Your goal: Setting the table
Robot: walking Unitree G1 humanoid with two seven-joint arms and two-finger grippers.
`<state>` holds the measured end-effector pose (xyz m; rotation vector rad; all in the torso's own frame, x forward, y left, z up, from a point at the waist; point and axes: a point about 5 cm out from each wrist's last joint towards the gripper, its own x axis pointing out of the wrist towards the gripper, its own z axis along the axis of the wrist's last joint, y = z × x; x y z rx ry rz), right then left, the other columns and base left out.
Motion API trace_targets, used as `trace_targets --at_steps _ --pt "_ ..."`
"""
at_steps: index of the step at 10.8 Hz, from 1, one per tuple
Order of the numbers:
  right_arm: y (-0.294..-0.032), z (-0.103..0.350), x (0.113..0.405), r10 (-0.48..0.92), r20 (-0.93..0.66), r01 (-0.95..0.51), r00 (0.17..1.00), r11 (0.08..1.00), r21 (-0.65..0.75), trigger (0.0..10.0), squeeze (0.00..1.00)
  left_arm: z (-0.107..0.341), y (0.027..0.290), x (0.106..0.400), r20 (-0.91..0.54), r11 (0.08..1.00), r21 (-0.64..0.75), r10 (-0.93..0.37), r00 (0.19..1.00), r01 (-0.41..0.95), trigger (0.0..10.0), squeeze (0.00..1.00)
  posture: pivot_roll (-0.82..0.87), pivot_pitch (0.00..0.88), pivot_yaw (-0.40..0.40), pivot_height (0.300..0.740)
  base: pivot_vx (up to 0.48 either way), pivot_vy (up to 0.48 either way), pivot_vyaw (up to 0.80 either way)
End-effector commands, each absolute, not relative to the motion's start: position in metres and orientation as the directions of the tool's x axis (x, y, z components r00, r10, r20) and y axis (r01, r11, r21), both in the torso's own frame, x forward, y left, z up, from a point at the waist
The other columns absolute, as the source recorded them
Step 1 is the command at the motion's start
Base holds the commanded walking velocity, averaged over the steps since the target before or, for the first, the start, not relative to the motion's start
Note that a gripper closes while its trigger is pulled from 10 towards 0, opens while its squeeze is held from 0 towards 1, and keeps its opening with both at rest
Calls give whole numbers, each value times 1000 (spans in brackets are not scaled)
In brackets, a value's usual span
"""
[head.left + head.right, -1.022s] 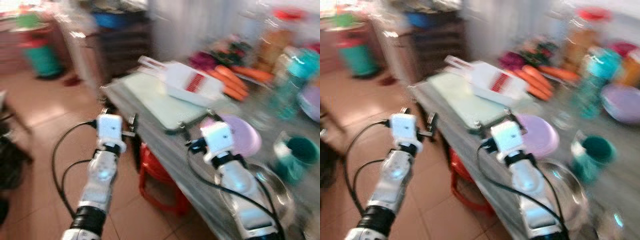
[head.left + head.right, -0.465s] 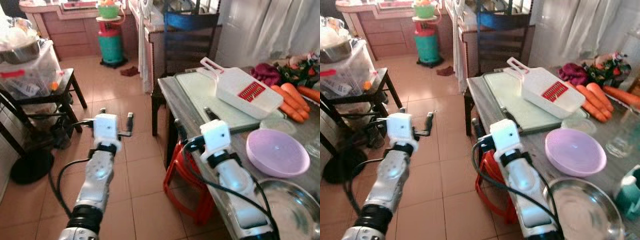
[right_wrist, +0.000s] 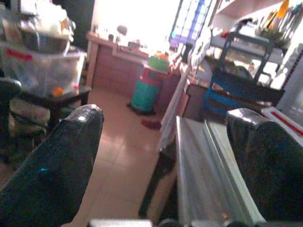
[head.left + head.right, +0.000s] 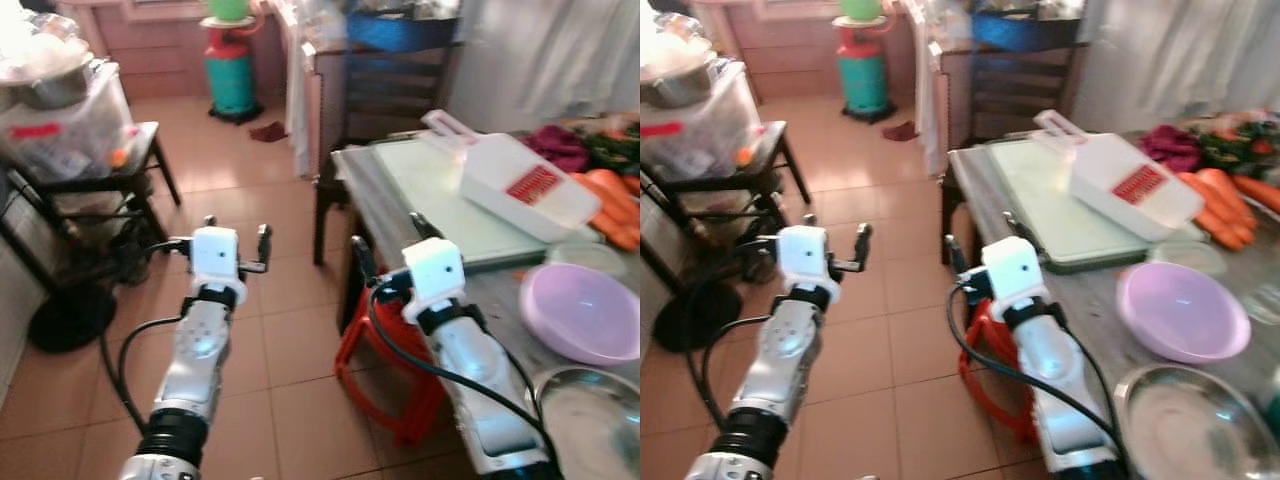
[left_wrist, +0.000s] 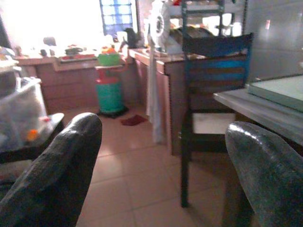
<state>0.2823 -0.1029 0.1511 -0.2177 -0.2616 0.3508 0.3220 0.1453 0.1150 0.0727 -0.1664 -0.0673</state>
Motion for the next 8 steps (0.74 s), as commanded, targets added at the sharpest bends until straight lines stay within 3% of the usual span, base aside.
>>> trace_targets --at_steps 1,4,8 --pt "-108 152 282 353 216 -296 910 920 -258 10000 0 116 141 323 163 995 73 -83 983 72 10000 0 9 0 4 740 0 255 0" --pt "-108 152 283 356 219 -298 909 919 -257 10000 0 115 141 323 159 995 74 -85 984 73 10000 0 12 0 4 740 0 251 165" --pt "-108 152 283 350 222 -295 910 923 -247 10000 0 115 140 323 156 994 77 -89 984 78 10000 0 11 0 7 740 0 254 758"
